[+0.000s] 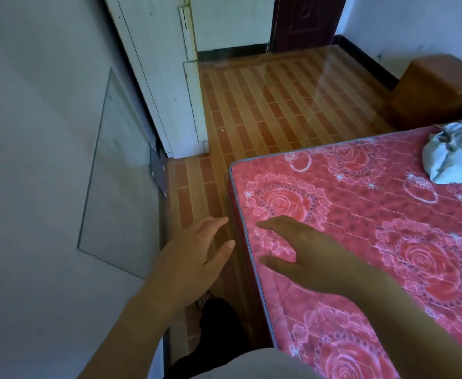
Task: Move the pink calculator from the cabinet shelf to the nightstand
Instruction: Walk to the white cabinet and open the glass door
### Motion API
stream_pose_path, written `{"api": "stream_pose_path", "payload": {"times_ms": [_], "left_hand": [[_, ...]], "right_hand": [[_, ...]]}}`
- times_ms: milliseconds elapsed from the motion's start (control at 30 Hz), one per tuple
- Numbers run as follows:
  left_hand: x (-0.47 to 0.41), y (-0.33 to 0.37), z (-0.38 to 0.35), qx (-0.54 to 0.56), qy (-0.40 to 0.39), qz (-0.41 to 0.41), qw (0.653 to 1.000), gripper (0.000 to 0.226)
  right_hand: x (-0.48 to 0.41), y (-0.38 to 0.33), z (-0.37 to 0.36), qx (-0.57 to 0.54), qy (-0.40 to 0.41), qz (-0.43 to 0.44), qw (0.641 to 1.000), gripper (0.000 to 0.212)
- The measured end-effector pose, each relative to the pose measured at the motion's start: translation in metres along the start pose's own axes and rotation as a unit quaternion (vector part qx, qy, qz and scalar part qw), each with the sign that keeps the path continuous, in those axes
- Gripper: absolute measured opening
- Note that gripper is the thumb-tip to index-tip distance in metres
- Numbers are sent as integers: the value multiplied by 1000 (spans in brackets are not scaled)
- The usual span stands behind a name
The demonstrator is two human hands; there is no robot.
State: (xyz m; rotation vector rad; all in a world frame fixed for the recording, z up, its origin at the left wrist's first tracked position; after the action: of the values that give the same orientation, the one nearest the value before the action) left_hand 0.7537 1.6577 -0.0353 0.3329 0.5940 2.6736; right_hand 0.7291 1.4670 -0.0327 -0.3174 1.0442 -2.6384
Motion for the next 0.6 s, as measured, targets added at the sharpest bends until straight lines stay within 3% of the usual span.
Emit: {"api": "stream_pose_path", "payload": {"times_ms": [367, 600], "left_hand": [[-161, -132, 120, -27, 50, 22, 998, 50], [-256, -170, 151, -7, 39, 27, 999, 55]], "right_hand": [[-245, -43, 32, 11, -18, 10, 1000, 57], [-352, -20, 52, -10, -31, -11, 999, 57]]}}
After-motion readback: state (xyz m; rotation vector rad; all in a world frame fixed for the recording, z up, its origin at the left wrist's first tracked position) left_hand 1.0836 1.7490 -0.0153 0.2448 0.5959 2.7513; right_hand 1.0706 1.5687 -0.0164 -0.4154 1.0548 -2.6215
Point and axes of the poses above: each hand's wrist, its own x-axis away from the middle knuckle, its own z-axis out of the back of the hand, y = z × x, the point moved 3 cm from there along -x, towards the middle knuckle, and after that the axes turned 10 degrees about -x, right-handed, at the moved point
